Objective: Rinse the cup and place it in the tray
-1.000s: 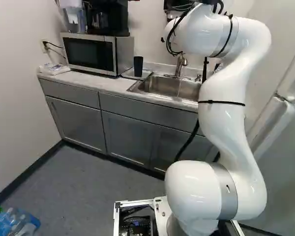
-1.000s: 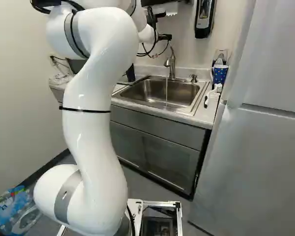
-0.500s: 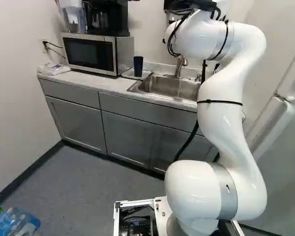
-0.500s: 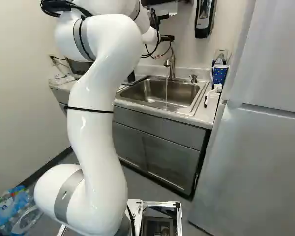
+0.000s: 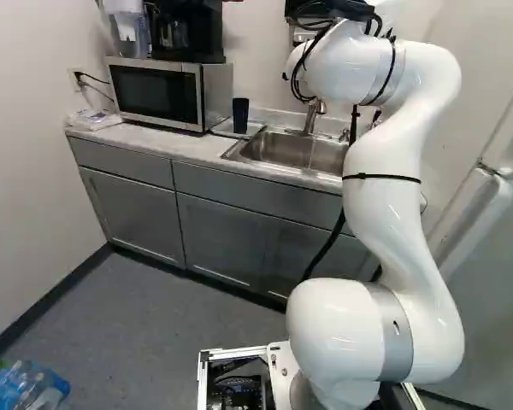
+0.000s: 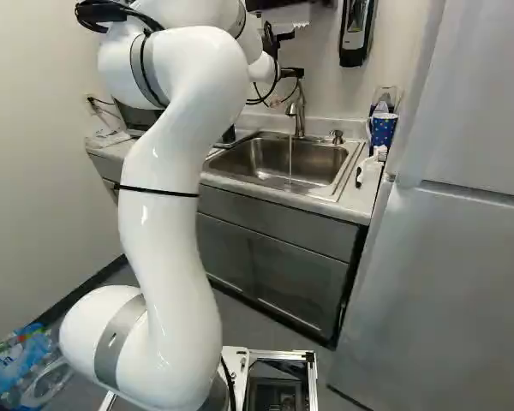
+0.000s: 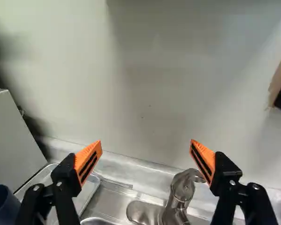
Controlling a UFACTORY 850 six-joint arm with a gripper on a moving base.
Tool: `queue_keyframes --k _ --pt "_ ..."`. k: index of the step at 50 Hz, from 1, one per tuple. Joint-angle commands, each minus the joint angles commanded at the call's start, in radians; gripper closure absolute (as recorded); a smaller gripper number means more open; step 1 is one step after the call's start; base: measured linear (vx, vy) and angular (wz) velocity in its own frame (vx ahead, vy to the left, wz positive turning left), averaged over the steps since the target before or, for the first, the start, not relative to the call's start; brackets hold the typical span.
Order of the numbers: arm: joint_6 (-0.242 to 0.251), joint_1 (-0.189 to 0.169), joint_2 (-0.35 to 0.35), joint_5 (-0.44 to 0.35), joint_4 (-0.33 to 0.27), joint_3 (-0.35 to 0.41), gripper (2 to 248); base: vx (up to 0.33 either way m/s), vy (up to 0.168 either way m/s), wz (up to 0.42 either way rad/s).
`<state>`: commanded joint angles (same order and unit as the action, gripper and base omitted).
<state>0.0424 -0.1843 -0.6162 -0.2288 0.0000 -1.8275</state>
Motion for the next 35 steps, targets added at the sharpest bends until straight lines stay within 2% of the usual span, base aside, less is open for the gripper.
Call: queue_keyframes --k 35 --pt "0.0 0.007 0.006 0.043 0.0 0.008 3 0.0 0.0 0.0"
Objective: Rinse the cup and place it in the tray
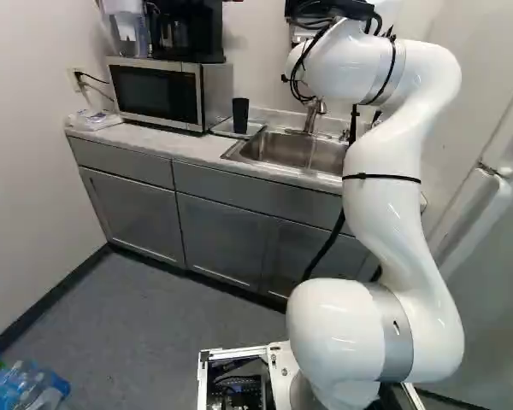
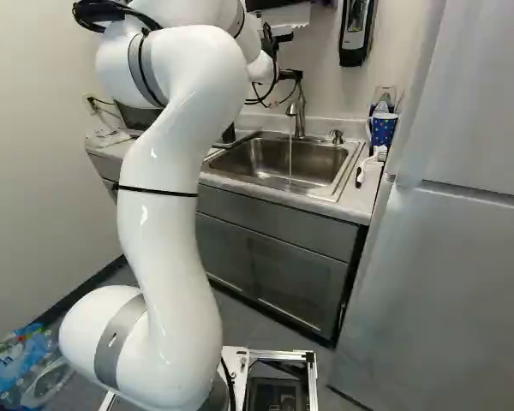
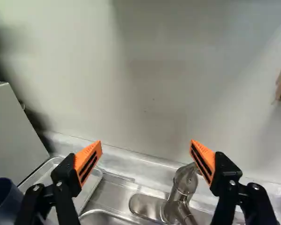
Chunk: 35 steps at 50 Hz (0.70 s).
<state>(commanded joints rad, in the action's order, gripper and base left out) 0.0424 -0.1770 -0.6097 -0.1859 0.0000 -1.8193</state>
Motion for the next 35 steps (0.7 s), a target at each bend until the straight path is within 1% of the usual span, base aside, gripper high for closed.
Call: queue_keyframes --k 35 --pt "0.0 0.0 0.007 0.056 0.0 0.009 3 0.0 0.0 0.0"
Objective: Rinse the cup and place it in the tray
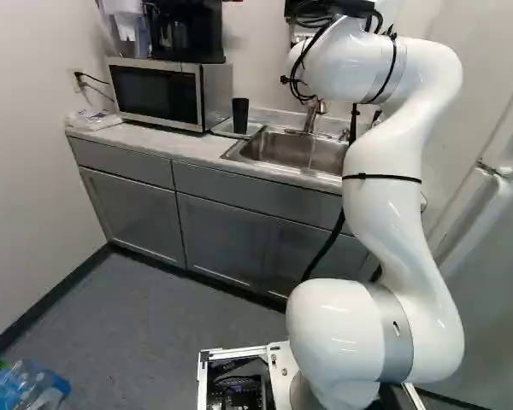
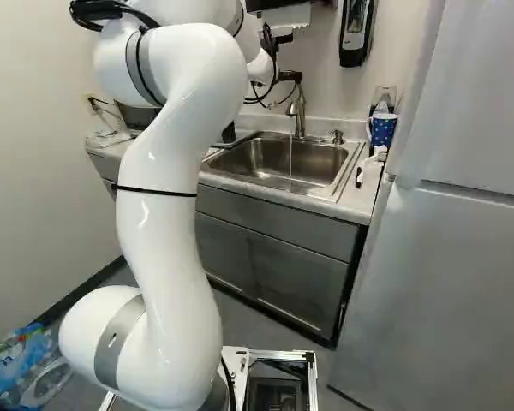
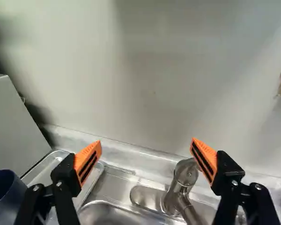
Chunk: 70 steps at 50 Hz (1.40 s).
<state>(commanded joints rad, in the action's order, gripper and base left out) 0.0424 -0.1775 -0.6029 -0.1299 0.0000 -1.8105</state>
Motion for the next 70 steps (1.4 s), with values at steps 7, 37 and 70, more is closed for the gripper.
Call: queue_keyframes --k 7,37,70 --pt "0.0 0.0 0.007 0.014 0.0 0.008 3 0.0 0.0 0.0" --pt "0.0 -0.001 0.036 0.049 0.0 0.045 3 0.002 0.0 0.0" --pt "0.0 -0.001 0.044 0.049 0.0 0.027 3 0.0 0.0 0.0"
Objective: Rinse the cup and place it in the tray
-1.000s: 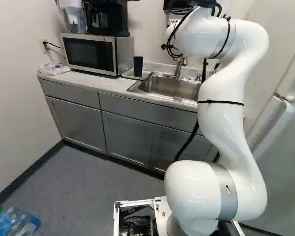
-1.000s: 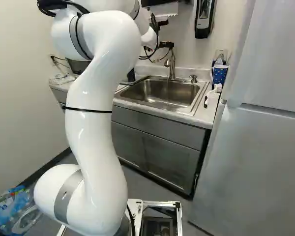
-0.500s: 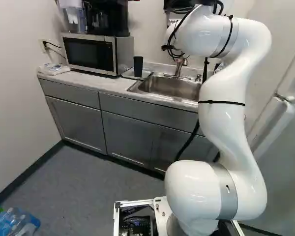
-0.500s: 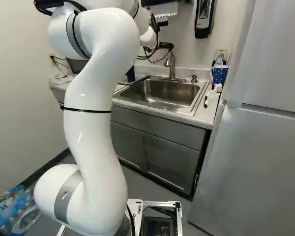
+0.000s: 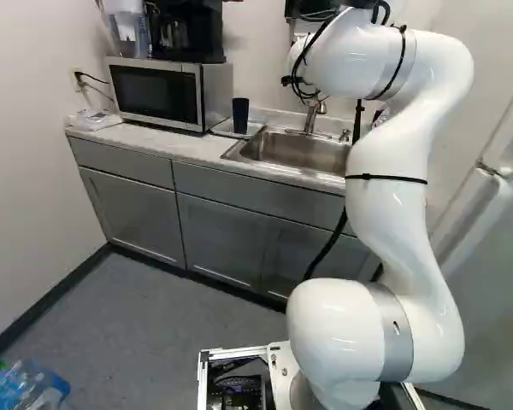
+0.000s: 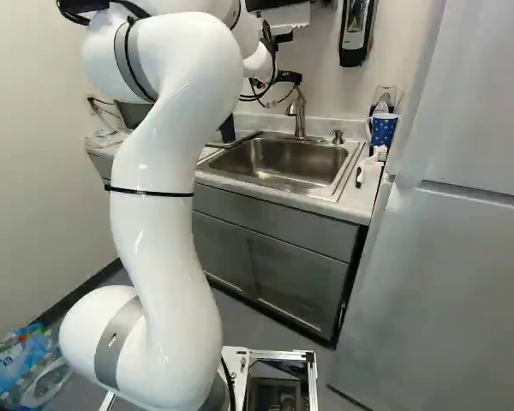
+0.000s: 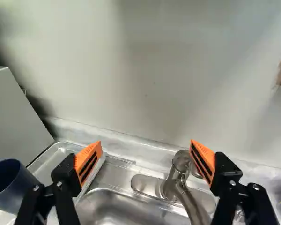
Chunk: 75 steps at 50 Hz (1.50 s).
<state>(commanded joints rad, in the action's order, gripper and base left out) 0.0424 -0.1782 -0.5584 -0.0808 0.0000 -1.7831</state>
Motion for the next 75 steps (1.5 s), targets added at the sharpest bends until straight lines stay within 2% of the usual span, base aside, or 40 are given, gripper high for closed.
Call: queue_keyframes --k 11,31,41,53,75 --pt "0.0 -0.003 0.021 0.0 0.0 0.012 3 0.0 0.0 0.0" --pt "0.0 -0.034 0.101 0.004 0.0 0.111 3 0.0 0.0 0.0" --pt "0.0 -0.05 0.146 0.031 0.0 0.166 3 0.0 0.0 0.0" --pt "0.0 -0.067 0.202 0.107 0.0 0.232 3 0.0 0.0 0.0" --pt "0.0 -0.094 0.305 0.33 0.0 0.352 3 0.0 0.0 0.0"
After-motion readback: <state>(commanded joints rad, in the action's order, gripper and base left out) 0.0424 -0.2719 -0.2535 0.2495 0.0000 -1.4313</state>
